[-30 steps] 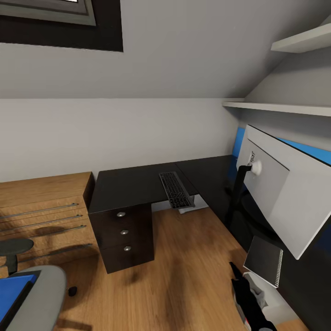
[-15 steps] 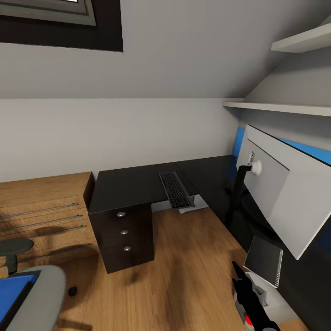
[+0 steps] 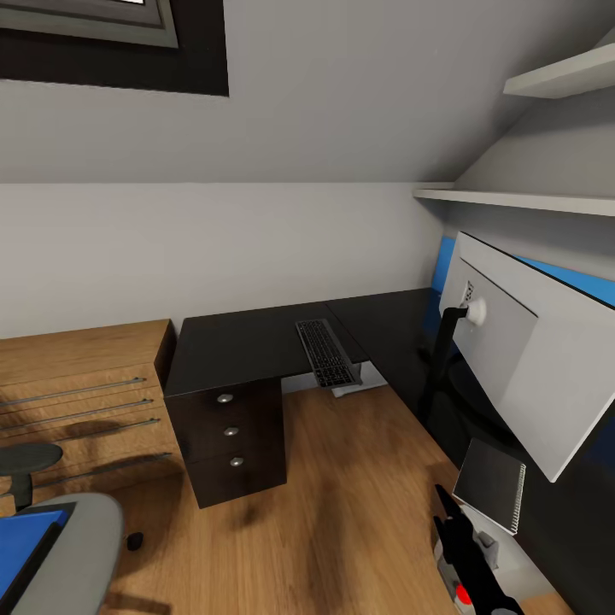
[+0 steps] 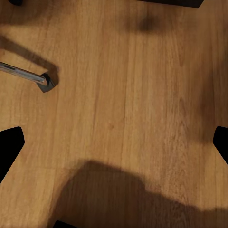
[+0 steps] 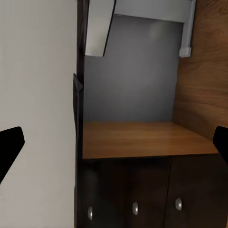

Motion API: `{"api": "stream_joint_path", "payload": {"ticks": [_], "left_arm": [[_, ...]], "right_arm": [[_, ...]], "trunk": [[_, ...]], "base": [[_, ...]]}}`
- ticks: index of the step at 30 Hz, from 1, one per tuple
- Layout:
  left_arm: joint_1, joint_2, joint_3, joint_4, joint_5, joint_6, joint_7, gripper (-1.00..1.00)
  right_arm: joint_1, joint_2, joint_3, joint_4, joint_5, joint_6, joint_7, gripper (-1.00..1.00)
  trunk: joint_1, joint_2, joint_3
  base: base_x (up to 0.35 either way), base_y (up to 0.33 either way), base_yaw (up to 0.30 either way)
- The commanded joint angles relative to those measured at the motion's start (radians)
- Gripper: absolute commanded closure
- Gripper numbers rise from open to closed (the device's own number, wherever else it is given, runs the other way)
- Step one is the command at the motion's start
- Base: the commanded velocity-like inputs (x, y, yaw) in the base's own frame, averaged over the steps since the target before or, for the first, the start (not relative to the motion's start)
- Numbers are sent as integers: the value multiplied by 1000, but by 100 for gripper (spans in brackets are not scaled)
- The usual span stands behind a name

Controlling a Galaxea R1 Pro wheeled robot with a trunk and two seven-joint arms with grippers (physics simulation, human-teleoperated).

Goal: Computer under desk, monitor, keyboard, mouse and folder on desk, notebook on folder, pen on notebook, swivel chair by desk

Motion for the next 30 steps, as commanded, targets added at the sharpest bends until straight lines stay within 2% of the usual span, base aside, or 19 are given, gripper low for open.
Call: {"api": "stream_joint_path", "payload": {"ticks": [1,11,19,30], "left_arm": [[-1,0,8,0,-5,-3,2,-100],[-1,0,8,0,-5,-3,2,-100],[-1,0,8,0,-5,-3,2,-100],[-1,0,8,0,-5,-3,2,-100]], "right_arm": [[-1,0,-2,0,-10,10,3,-100],[-1,1,-2,-9,-11,10,2,-100],[-1,1,-2,-73,-11,9,-2,-100],[-1,0,-3,-102,-10,7,-3,-100]], "trunk": [[0,-1,-1],[0,-1,-1],[0,-1,-1],[0,-1,-1]], "base": [[0,0,0],[0,0,0],[0,0,0],[0,0,0]]}}
